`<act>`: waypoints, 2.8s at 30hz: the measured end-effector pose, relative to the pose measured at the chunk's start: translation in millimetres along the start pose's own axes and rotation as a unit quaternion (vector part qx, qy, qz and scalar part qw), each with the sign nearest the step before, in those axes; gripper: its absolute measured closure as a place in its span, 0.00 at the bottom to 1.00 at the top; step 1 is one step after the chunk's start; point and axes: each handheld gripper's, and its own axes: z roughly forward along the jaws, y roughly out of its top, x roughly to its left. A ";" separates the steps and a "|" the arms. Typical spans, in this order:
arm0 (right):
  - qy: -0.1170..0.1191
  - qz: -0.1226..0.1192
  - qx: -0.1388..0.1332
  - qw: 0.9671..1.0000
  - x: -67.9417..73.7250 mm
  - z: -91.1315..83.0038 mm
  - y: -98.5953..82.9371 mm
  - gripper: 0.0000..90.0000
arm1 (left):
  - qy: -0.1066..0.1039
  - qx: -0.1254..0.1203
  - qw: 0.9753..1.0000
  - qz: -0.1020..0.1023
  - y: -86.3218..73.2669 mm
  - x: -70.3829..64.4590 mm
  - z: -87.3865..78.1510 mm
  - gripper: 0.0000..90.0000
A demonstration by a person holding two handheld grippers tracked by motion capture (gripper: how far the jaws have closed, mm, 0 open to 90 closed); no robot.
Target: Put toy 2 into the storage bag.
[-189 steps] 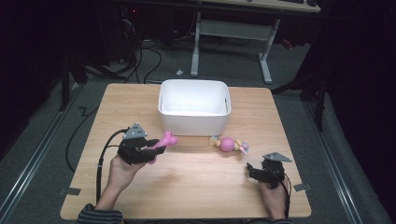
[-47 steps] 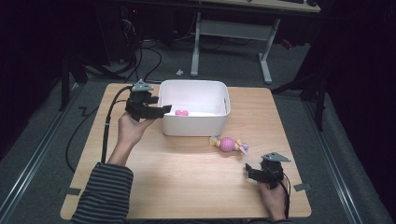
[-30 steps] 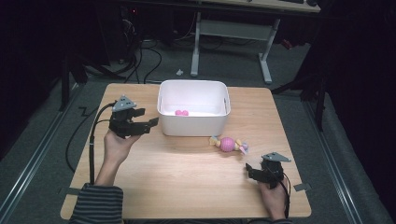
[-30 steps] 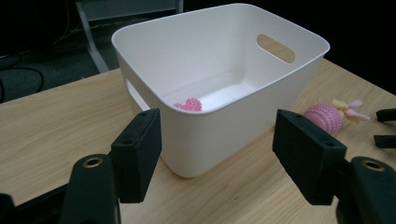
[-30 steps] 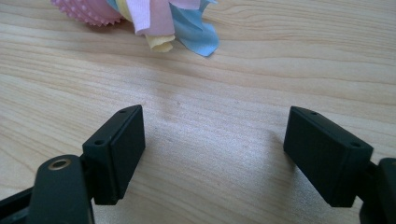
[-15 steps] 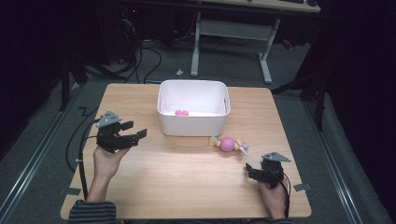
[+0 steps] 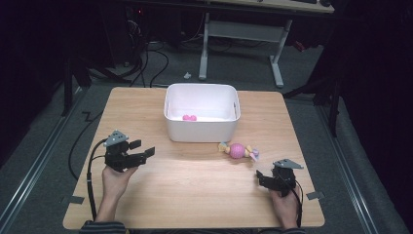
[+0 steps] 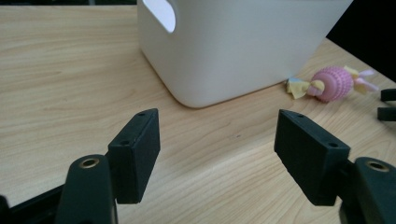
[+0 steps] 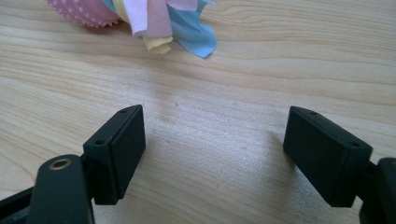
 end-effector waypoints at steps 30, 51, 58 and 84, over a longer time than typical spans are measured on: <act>0.000 0.000 0.000 1.000 -0.1 0.0 0.0 0.24 | 0.063 0.059 0.996 0.022 -42.1 -2.6 47.5 0.34; 0.003 -0.002 0.001 1.000 -0.2 0.2 0.4 0.23 | 0.097 0.092 0.989 0.066 -52.7 -6.2 67.7 0.33; 0.012 -0.011 0.007 1.000 -0.1 -1.0 0.3 0.21 | 0.101 0.093 0.988 0.065 -53.2 -6.5 67.2 0.32; 0.089 -0.095 -0.064 0.989 33.8 -26.6 54.0 0.28 | 0.105 0.093 0.988 0.060 -53.1 -6.1 67.5 0.29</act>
